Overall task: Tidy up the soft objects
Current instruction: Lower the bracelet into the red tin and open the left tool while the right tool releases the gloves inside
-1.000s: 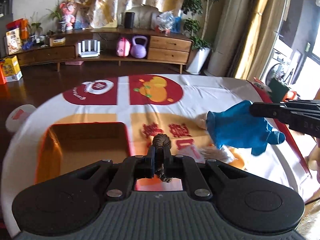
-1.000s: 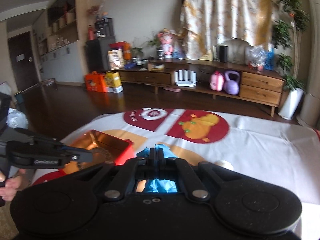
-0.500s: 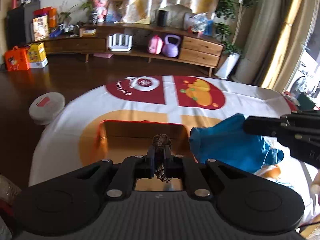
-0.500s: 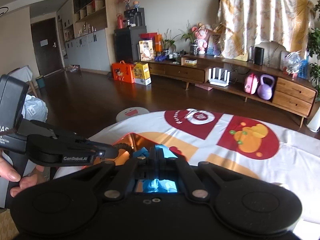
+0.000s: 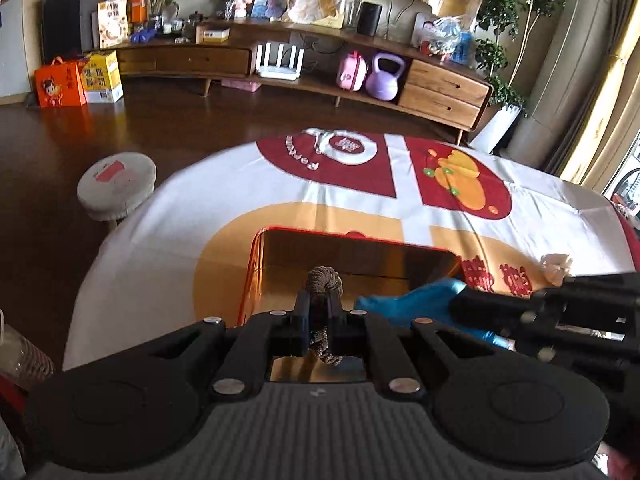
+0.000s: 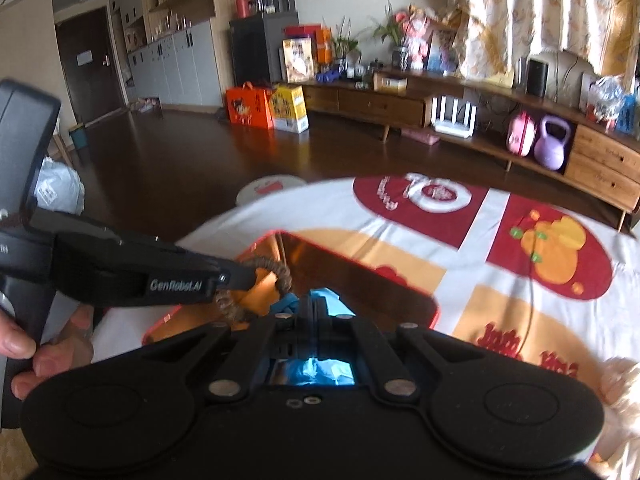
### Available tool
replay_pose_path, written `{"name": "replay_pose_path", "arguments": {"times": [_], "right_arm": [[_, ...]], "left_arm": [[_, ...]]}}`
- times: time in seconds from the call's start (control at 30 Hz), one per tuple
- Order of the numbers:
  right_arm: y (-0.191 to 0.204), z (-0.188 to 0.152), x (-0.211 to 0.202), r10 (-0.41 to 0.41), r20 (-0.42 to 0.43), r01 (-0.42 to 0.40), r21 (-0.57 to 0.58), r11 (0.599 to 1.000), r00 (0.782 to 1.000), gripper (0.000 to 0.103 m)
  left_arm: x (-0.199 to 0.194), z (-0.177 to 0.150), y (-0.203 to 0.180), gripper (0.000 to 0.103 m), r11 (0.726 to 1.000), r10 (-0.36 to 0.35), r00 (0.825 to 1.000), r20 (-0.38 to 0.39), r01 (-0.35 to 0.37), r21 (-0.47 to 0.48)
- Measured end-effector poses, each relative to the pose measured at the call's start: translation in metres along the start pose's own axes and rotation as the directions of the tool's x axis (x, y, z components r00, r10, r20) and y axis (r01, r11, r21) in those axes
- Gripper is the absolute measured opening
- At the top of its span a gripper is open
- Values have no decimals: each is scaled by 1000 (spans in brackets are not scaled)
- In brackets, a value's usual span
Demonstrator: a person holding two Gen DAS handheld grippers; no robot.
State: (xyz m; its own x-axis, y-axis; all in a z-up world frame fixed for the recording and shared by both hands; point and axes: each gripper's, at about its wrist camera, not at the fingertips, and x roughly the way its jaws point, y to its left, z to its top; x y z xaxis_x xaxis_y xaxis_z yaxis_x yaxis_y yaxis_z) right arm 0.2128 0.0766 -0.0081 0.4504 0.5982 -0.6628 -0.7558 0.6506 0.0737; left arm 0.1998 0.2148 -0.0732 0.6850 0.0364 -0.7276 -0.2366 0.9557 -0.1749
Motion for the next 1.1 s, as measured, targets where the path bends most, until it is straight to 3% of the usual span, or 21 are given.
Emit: {"name": "replay_pose_path", "arguments": {"times": [0.3, 0.57, 0.93, 1.03, 1.1], "right_arm": [[5, -25, 21, 24, -124, -25, -1, 1000, 992, 0], [10, -37, 29, 34, -170, -37, -16, 999, 985, 13], [2, -38, 17, 47, -157, -46, 11, 999, 986, 31], [1, -38, 13, 48, -150, -47, 15, 999, 988, 35], [0, -39, 8, 47, -142, -44, 20, 999, 989, 36]], "left_arm": [[28, -17, 2, 8, 1000, 3, 998, -69, -2, 19], [40, -29, -1, 8, 999, 7, 993, -118, -1, 46], [38, -35, -7, 12, 997, 23, 990, -141, -13, 70], [35, -36, -10, 17, 997, 28, 990, -139, -18, 74], [32, -37, -12, 25, 997, 29, 990, -136, -19, 76]]}}
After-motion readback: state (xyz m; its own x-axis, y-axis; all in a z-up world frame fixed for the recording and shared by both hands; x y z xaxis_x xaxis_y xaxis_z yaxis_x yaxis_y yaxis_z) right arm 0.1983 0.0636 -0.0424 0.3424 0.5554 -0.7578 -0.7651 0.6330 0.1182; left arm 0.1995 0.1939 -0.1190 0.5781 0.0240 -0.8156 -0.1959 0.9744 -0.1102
